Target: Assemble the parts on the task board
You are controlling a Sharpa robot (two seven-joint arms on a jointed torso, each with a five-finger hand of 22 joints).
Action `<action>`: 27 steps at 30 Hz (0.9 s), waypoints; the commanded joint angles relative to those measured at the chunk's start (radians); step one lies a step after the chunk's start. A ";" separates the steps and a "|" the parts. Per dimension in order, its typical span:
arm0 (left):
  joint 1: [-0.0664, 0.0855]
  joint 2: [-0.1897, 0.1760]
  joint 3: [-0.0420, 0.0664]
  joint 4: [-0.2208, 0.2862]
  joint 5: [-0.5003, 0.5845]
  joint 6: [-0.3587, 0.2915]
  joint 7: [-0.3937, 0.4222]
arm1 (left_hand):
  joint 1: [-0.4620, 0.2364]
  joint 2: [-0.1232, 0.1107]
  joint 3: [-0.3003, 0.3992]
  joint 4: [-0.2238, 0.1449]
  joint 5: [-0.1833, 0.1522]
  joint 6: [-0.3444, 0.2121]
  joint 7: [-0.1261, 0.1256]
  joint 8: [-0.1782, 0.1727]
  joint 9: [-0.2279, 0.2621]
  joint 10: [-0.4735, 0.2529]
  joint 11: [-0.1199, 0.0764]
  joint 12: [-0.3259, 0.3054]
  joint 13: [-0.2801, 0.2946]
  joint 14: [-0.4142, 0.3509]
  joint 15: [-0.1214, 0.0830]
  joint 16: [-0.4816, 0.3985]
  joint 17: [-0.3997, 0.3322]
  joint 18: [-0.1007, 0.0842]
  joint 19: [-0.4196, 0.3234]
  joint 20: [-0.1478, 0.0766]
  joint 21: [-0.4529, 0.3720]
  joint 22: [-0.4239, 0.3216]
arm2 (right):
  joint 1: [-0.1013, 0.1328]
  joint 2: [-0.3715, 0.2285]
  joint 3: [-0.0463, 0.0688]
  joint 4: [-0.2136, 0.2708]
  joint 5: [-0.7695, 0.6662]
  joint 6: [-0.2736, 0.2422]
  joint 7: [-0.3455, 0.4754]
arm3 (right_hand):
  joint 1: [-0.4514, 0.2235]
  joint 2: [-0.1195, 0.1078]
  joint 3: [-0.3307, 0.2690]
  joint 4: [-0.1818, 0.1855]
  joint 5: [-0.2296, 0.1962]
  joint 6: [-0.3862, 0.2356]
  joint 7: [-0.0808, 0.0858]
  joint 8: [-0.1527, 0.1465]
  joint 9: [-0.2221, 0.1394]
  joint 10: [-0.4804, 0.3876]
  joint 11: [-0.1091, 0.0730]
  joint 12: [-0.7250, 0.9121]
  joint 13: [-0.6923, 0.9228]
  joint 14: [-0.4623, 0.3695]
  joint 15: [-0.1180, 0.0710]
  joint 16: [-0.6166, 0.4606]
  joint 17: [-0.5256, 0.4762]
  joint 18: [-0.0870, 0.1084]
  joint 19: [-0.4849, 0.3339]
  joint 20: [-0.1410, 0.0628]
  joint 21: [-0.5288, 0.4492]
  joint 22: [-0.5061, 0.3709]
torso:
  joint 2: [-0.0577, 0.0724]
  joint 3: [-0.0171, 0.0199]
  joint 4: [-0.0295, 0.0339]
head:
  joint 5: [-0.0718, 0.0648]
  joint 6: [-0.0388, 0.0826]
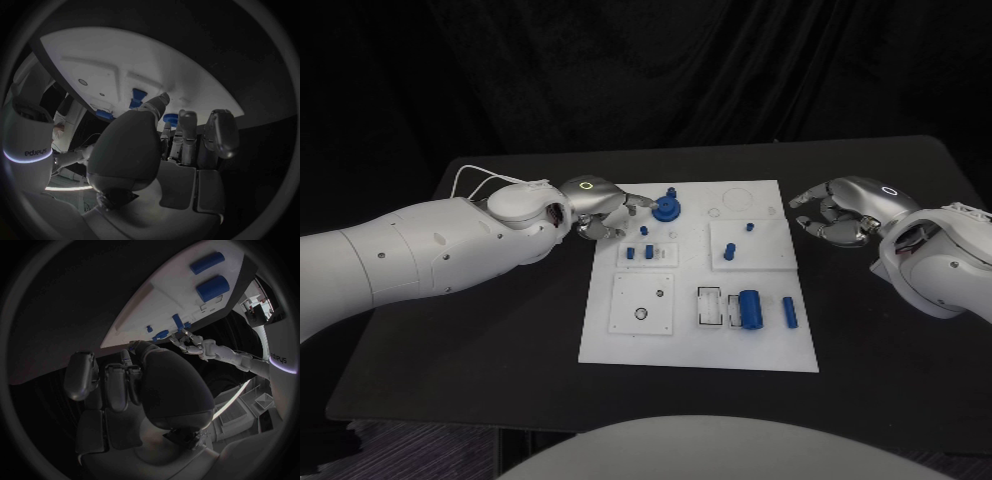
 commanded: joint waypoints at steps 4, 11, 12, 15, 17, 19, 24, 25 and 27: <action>-0.001 -0.066 0.001 0.012 0.001 -0.253 0.017 | 0.006 0.003 -0.026 0.012 -0.018 -0.043 -0.016 0.001 -0.033 -0.036 -0.007 0.010 -0.006 -0.025 -0.007 -0.018 -0.032 0.022 -0.020 0.000 -0.034 0.154 | 0.008 -0.020 0.001 0.020 -0.003 -0.019 0.001 | -0.013 -0.018 0.034 -0.003 -0.033 0.014 0.002 0.001 -0.002 -0.256 0.004 -0.277 -0.060 0.007 0.006 -0.216 0.026 0.042 -0.076 -0.003 -0.203 0.084 | 0.000 -0.0011 -0.0002 | 0.002 0.000; -0.001 -0.176 0.000 0.060 0.140 -0.397 0.103 | 0.008 0.023 -0.063 0.090 -0.024 0.169 0.026 0.020 -0.024 -0.151 -0.055 0.144 0.006 -0.467 0.005 -0.432 -0.293 0.100 -0.569 0.019 -0.756 -0.033 | 0.069 -0.016 0.001 0.038 -0.013 0.036 0.004 | -0.004 -0.058 0.067 -0.013 -0.097 0.058 0.013 0.014 0.008 -0.570 0.020 -0.778 -0.476 -0.024 0.017 -0.371 -0.097 0.061 -0.106 0.006 -0.366 0.012 | -0.003 -0.0042 -0.0001 | 0.003 0.000; -0.001 -0.189 0.000 0.068 0.201 -0.393 0.135 | 0.008 0.023 -0.063 0.090 -0.024 0.169 0.026 0.020 -0.024 -0.151 -0.055 0.144 0.006 -0.467 0.005 -0.432 -0.293 0.100 -0.569 0.019 -0.756 -0.033 | 0.079 -0.012 0.001 0.040 -0.022 0.051 0.005 | -0.003 -0.062 0.066 -0.015 -0.100 0.067 0.015 0.018 0.011 -0.584 0.024 -0.800 -0.493 -0.033 0.022 -0.394 -0.114 0.065 -0.116 0.008 -0.394 0.001 | -0.003 -0.0044 -0.0001 | 0.004 0.000; -0.002 -0.228 0.000 0.095 0.500 -0.307 0.269 | -0.089 0.047 -0.116 0.178 0.029 0.201 0.077 0.017 -0.032 -0.253 -0.044 0.147 -0.025 -0.672 0.048 -0.678 -0.380 0.074 -0.838 0.022 -0.963 -0.122 | 0.111 0.007 0.002 0.044 -0.059 0.116 -0.001 | -0.024 -0.076 0.040 -0.003 -0.194 0.057 0.006 0.010 0.014 -0.678 0.050 -0.896 -0.561 -0.083 0.047 -0.479 -0.174 0.079 -0.169 0.027 -0.518 -0.048 | -0.003 -0.0067 0.0001 | 0.011 0.000; -0.007 -0.249 0.000 0.112 0.726 -0.193 0.353 | -0.104 0.053 -0.143 0.181 0.020 0.208 0.106 0.015 -0.041 -0.319 -0.035 0.126 -0.073 -0.791 0.051 -0.873 -0.447 0.073 -0.967 0.022 -1.105 -0.223 | 0.132 0.028 0.002 0.041 -0.076 0.173 -0.007 | -0.024 -0.082 0.022 -0.005 -0.219 0.055 -0.006 0.009 0.018 -0.749 0.078 -0.956 -0.606 -0.124 0.066 -0.540 -0.218 0.087 -0.208 0.044 -0.605 -0.081 | -0.002 -0.0081 0.0014 | 0.013 0.000; -0.015 -0.261 0.000 0.125 0.888 -0.102 0.409 | -0.108 0.074 -0.213 0.194 0.105 0.183 0.132 0.014 -0.056 -0.483 -0.038 -0.004 -0.209 -1.023 0.043 -1.147 -0.638 0.089 -1.126 0.029 -1.165 -0.359 | 0.143 0.048 0.002 0.036 -0.085 0.216 -0.011 | -0.013 -0.083 0.004 -0.016 -0.225 0.053 -0.011 0.007 0.021 -0.805 0.090 -1.002 -0.645 -0.155 0.073 -0.579 -0.248 0.096 -0.234 0.054 -0.666 -0.105 | -0.002 -0.0099 0.0028 | 0.011 0.000; -0.045 -0.277 0.000 0.170 1.237 0.085 0.516 | -0.102 0.152 -0.371 0.190 0.067 0.146 0.139 0.010 -0.077 -0.537 -0.053 -0.041 -0.310 -1.091 0.050 -1.233 -0.717 0.109 -1.209 0.049 -1.166 -0.654 | 0.153 0.102 0.002 0.000 -0.097 0.283 0.001 | 0.017 -0.065 -0.035 -0.044 -0.212 0.032 -0.026 -0.004 0.023 -0.868 0.109 -1.068 -0.733 -0.186 0.079 -0.608 -0.281 0.107 -0.251 0.063 -0.735 -0.129 | -0.001 -0.0122 0.0106 | -0.006 0.000; -0.052 -0.278 0.000 0.180 1.300 0.125 0.532 | -0.105 0.162 -0.392 0.192 0.052 0.133 0.141 0.009 -0.081 -0.543 -0.048 -0.044 -0.321 -1.101 0.052 -1.236 -0.724 0.108 -1.214 0.050 -1.167 -0.682 | 0.150 0.112 0.002 -0.009 -0.098 0.293 0.005 | 0.020 -0.063 -0.040 -0.047 -0.206 0.028 -0.025 -0.006 0.022 -0.872 0.110 -1.074 -0.744 -0.189 0.080 -0.612 -0.286 0.107 -0.253 0.064 -0.745 -0.132 | -0.002 -0.0137 0.0125 | -0.011 0.000; -0.065 -0.279 0.000 0.195 1.401 0.199 0.554 | -0.116 0.172 -0.427 0.193 0.028 0.083 0.129 0.005 -0.091 -0.566 -0.051 -0.067 -0.339 -1.115 0.057 -1.239 -0.734 0.106 -1.234 0.051 -1.171 -0.749 | 0.143 0.127 0.002 -0.023 -0.100 0.309 0.011 | 0.027 -0.060 -0.045 -0.053 -0.193 0.018 -0.027 -0.009 0.021 -0.874 0.112 -1.080 -0.759 -0.196 0.084 -0.617 -0.291 0.108 -0.257 0.066 -0.760 -0.136 | -0.002 -0.0137 0.0186 | -0.021 0.000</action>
